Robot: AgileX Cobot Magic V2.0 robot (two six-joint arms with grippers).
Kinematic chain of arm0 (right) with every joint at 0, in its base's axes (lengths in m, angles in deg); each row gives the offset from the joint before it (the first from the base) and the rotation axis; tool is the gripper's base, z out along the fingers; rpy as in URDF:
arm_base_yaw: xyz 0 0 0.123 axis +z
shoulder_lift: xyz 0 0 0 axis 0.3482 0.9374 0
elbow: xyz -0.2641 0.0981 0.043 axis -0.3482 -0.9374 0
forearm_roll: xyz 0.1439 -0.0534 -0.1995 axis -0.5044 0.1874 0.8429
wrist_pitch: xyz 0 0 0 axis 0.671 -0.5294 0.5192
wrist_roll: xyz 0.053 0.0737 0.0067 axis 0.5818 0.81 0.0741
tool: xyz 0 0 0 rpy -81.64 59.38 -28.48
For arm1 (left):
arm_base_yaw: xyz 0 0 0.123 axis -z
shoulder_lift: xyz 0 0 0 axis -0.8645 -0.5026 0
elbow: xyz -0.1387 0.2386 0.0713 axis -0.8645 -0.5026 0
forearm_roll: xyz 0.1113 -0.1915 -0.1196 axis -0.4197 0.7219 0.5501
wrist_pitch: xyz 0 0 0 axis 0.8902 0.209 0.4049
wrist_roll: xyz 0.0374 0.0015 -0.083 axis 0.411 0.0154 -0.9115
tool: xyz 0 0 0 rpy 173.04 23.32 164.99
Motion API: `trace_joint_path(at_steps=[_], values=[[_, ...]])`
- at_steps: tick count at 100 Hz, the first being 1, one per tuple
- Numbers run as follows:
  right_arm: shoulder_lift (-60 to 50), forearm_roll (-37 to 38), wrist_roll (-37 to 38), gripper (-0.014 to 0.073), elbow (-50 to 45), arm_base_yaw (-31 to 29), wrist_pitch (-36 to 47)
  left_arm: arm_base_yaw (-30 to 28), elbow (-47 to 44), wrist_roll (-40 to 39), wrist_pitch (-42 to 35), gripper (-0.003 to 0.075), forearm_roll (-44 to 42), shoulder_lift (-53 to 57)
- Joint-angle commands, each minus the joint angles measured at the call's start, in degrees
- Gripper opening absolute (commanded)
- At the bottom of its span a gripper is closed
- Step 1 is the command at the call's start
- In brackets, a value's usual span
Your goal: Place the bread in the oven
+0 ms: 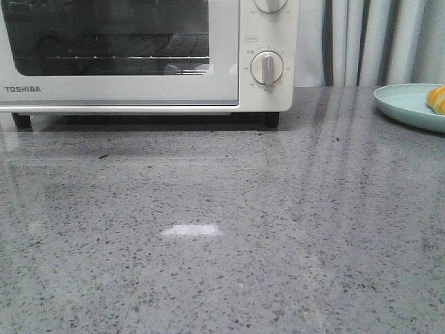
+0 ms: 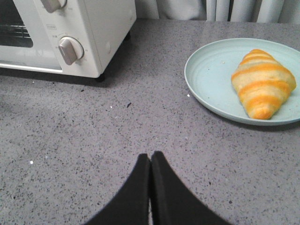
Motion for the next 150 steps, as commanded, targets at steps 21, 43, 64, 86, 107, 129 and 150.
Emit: trace_joint_path(at_steps=[21,43,64,86,107,129,150], values=[[0.7,0.4,-0.6,-0.0069,2.0,0.0,3.7,0.4,2.2,-0.1,-6.8,-0.0021,1.1,1.1],[0.7,0.4,-0.6,-0.0069,2.0,0.0,3.5,0.4,2.2,-0.1,-4.9,-0.0021,-1.8,-0.6],[0.7,0.3,-0.6,-0.0069,2.0,0.0,3.0,0.4,2.1,-0.1,1.0,-0.0021,-1.8,-2.1],[0.7,-1.0,-0.6,-0.0069,2.0,0.0,2.9,0.4,0.0,-0.1,11.6,-0.0022,-5.2,-1.9],[0.7,-1.4,-0.6,-0.0069,2.0,0.0,2.9,0.4,-5.5,-0.5,12.6,-0.0022,-5.4,0.4],[0.7,-3.5,-0.6,-0.0069,2.0,0.0,3.7,0.4,-12.6,-0.5,13.0,-0.0022,-5.4,3.2],[0.7,-4.1,-0.6,-0.0069,2.0,0.0,6.7,0.4,-18.4,-0.5,12.8,-0.0022,-5.5,3.5]])
